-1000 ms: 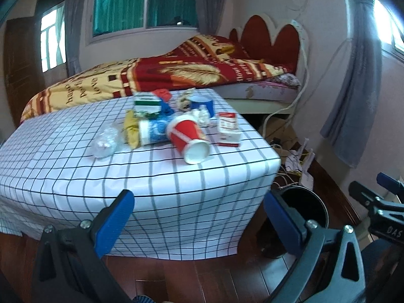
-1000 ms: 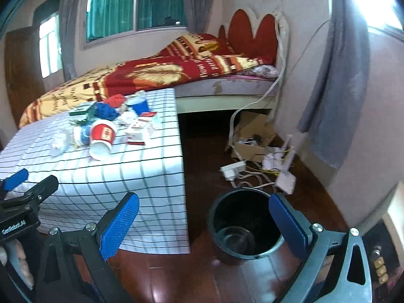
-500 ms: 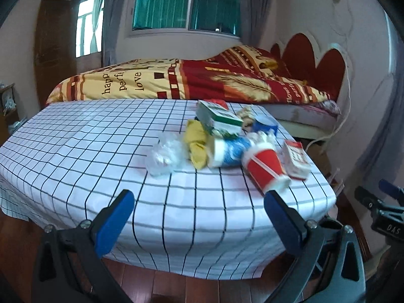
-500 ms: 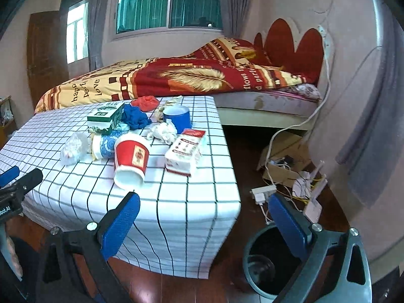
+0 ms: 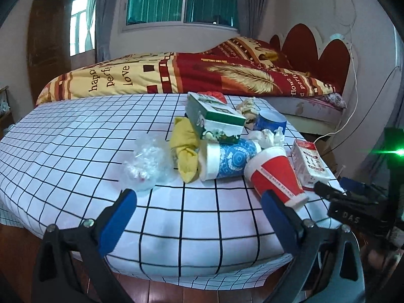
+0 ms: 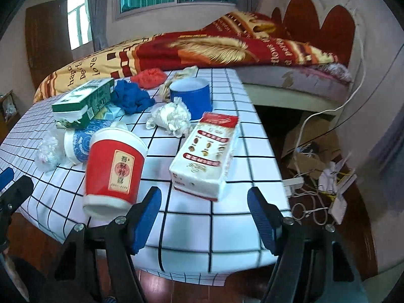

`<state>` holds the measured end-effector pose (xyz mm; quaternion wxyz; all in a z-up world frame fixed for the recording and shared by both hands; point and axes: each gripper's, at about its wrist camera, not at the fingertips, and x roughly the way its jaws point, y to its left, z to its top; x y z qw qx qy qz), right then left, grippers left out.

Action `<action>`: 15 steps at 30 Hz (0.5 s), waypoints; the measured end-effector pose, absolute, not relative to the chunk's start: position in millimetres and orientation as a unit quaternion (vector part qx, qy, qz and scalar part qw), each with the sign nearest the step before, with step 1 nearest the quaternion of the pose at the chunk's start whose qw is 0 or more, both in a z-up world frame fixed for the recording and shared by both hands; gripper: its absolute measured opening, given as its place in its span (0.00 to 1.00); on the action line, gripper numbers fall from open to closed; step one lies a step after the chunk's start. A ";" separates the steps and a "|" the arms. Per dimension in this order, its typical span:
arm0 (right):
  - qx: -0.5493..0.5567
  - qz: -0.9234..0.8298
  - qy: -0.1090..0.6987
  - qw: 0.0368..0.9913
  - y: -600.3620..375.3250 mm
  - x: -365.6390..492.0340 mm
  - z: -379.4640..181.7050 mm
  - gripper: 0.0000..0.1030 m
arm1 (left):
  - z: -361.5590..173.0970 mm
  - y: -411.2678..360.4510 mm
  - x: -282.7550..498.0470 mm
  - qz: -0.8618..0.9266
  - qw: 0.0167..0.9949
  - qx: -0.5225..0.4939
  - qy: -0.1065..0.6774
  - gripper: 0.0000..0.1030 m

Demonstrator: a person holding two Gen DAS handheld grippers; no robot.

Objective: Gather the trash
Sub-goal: 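Grasp the green-white milk carton with left tool while right tool grasps white snack bag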

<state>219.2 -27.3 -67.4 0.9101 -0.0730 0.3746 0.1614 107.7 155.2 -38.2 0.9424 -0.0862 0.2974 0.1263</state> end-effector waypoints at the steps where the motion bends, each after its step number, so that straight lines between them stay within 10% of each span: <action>1: -0.073 0.165 0.378 0.908 -26.4 222.8 -69.8 0.70 | -38.8 155.5 110.3 0.126 0.942 -0.088 0.298 0.96; 15: -0.057 0.162 0.390 0.905 -32.2 268.3 -77.0 0.61 | -20.2 156.7 163.5 0.131 0.949 -0.090 0.272 0.96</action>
